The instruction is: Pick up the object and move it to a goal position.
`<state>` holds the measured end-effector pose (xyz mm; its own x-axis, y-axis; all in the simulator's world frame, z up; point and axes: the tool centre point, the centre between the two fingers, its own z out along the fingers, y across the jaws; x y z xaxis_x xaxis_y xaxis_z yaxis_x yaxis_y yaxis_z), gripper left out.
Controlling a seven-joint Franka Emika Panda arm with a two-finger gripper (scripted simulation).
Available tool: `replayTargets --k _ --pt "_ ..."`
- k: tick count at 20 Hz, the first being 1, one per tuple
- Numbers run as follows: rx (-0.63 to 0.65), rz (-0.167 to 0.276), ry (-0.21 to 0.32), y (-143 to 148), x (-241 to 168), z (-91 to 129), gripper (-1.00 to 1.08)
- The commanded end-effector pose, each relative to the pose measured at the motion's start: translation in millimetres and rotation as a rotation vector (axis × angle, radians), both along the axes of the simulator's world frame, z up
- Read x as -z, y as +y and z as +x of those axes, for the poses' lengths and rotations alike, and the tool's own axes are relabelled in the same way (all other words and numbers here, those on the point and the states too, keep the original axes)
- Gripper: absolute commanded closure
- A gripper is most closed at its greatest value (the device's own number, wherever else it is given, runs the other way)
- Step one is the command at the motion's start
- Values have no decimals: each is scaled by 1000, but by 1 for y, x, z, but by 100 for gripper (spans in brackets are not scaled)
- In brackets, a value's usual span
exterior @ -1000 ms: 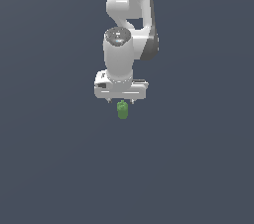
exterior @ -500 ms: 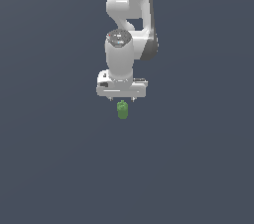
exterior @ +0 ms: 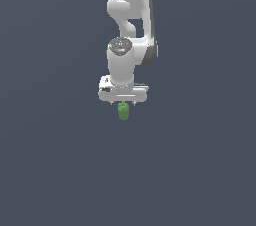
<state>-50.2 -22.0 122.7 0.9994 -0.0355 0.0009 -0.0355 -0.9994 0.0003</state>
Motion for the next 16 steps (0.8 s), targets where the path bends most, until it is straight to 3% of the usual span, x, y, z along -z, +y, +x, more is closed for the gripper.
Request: replayTargets --k 1,8,9,16 --pt "0 0 1 0 12 -1 -92" --pt "0 0 1 0 27 0 -92" --pt "0 0 1 0 27 0 108" --pt "0 0 1 0 27 0 108"
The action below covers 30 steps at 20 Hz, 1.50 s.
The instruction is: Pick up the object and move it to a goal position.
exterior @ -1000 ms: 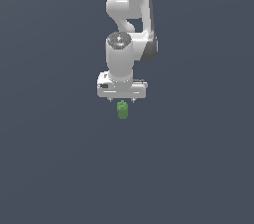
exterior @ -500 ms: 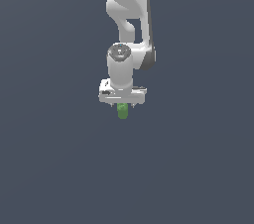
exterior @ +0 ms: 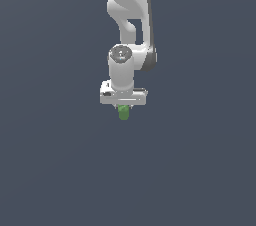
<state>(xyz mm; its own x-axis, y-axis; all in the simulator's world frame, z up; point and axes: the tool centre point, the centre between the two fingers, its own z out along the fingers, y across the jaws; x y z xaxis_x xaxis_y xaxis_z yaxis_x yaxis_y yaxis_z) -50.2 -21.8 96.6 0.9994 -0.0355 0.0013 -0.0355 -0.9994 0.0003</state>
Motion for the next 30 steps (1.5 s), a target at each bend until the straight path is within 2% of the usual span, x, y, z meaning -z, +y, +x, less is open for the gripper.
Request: replayTargets --k 1,7,13,30 --pt "0 0 1 0 1 0 108" --pt "0 0 0 3 -2 -2 108" --pt "0 0 0 18 -17 -13 108" --pt "0 -2 1 111 -105 -78 108"
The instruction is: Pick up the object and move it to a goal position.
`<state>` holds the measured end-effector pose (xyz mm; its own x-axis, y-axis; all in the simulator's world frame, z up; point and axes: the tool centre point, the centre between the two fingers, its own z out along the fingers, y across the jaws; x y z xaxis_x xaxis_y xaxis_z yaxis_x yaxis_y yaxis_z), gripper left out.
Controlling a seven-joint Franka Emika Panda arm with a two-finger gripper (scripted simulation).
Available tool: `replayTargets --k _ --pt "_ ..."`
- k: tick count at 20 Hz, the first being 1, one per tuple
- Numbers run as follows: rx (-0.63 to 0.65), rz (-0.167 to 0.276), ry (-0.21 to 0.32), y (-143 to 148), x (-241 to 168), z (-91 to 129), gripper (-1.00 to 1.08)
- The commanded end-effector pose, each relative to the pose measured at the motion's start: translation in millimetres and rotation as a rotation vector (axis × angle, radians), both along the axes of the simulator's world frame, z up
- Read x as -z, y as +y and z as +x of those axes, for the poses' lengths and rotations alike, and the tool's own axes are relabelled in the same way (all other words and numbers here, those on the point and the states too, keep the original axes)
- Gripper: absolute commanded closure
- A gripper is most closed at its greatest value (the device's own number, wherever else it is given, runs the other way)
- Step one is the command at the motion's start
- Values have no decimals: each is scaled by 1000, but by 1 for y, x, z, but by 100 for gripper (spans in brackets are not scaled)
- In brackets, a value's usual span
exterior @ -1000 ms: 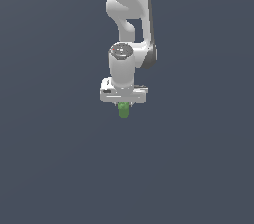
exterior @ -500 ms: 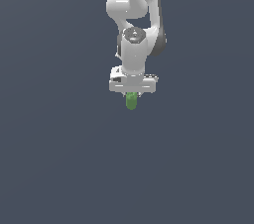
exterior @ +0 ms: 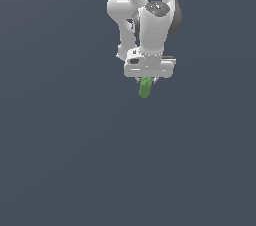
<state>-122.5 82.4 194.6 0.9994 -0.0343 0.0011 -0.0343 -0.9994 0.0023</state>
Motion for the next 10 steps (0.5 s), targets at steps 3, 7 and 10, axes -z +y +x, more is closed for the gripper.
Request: replayTargets --k 3,7,10 --pt "1 0 1 18 -17 -12 108" --pt "1 1 1 27 -25 -17 108" --pt "1 2 1 29 -27 -17 108"
